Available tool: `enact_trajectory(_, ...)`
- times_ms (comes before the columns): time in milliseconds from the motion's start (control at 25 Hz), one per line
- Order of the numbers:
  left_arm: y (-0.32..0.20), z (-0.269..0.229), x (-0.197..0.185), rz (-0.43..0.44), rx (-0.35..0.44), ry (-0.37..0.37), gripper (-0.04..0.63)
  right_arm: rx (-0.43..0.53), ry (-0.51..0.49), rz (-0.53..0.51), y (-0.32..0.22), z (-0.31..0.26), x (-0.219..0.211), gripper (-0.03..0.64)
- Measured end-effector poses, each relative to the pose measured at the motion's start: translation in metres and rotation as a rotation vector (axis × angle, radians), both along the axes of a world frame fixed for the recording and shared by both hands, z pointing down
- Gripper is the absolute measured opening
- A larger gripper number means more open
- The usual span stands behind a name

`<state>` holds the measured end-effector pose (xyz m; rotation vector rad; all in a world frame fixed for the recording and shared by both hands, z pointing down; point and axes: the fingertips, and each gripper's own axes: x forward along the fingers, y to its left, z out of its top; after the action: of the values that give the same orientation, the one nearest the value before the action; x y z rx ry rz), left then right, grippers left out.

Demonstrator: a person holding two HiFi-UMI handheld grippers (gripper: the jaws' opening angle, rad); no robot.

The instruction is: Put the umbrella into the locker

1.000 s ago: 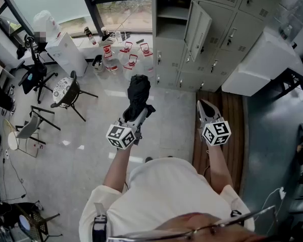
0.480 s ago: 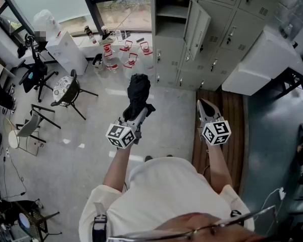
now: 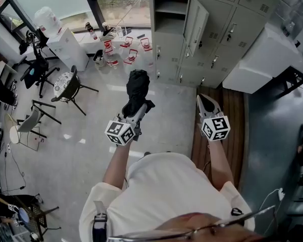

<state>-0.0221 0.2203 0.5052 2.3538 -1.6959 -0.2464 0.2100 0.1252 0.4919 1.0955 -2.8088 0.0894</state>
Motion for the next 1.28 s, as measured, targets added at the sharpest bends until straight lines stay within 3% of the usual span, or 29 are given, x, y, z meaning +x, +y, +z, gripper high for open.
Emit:
enact_trajectory(680,0.007,-0.003,0.039,-0.077,0.01,0.017,0.232,-0.025,-0.005,-0.084,-0.008,0.008,0.025,0.006)
enact_trajectory(1000,-0.009,0.006,0.022,-0.089,-0.002,0.013,0.232,-0.028,-0.003,-0.089,-0.024,0.018,0.011,0.006)
enact_trajectory(1280,-0.057,0.012,-0.004,-0.064,0.0,0.028,0.232,-0.025,0.037,-0.052,-0.067,0.017,-0.006,0.007)
